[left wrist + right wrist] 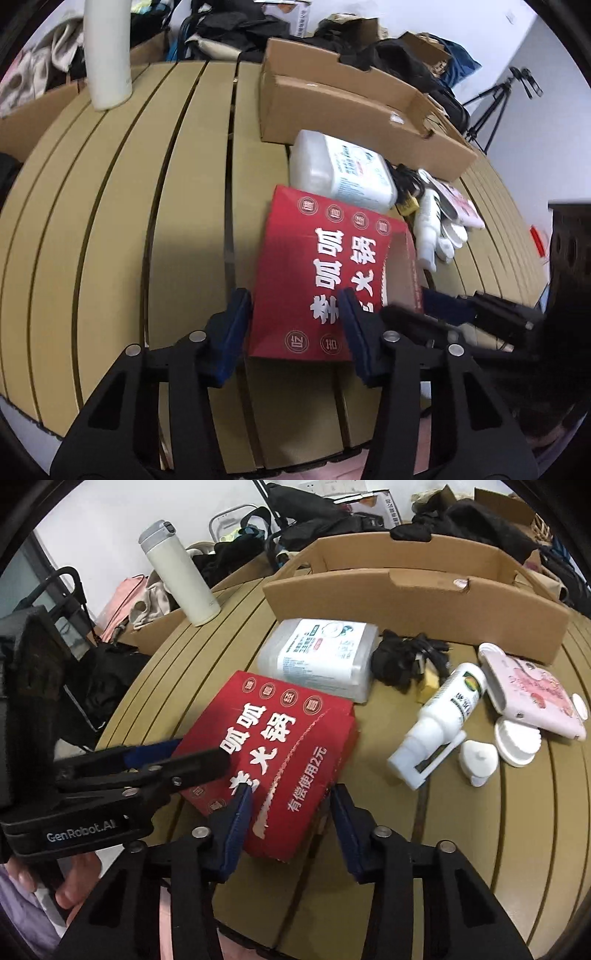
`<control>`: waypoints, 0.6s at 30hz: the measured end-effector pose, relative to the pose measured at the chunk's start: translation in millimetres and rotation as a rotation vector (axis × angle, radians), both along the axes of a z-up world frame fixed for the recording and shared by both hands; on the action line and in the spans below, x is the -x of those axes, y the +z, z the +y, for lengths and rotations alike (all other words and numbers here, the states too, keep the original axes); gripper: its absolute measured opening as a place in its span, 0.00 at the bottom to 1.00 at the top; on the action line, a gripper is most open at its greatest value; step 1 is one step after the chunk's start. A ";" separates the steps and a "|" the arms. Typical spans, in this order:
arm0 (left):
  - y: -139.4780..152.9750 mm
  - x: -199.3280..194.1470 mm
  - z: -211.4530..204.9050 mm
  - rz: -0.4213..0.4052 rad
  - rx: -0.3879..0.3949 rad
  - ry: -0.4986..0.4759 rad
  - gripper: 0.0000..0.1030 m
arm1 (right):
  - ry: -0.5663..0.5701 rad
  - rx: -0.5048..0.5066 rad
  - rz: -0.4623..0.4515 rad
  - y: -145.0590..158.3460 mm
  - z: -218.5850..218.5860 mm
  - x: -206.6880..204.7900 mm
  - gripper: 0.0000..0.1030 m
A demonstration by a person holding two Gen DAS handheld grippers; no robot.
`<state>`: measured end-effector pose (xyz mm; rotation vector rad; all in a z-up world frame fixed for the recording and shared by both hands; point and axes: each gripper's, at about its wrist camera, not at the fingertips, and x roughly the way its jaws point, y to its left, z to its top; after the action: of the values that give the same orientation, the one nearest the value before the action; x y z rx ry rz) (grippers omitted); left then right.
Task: Organize objects
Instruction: 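Reach both grippers to the red printed box and grasp it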
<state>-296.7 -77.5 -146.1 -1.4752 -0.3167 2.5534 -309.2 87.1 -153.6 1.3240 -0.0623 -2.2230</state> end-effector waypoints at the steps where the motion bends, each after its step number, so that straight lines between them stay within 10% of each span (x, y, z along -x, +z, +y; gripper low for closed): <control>1: 1.0 -4.0 4.3 -0.003 0.004 -0.002 0.43 | -0.006 -0.009 0.001 1.3 2.8 -1.4 0.31; 18: 88.8 -75.4 75.3 0.157 0.009 -0.102 0.40 | -0.046 -0.042 0.175 89.8 75.2 -66.5 0.24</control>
<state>-221.3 -2.2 -57.3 -1.2504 -0.2023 2.5718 -242.7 162.3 -63.7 1.1547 0.0191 -2.3816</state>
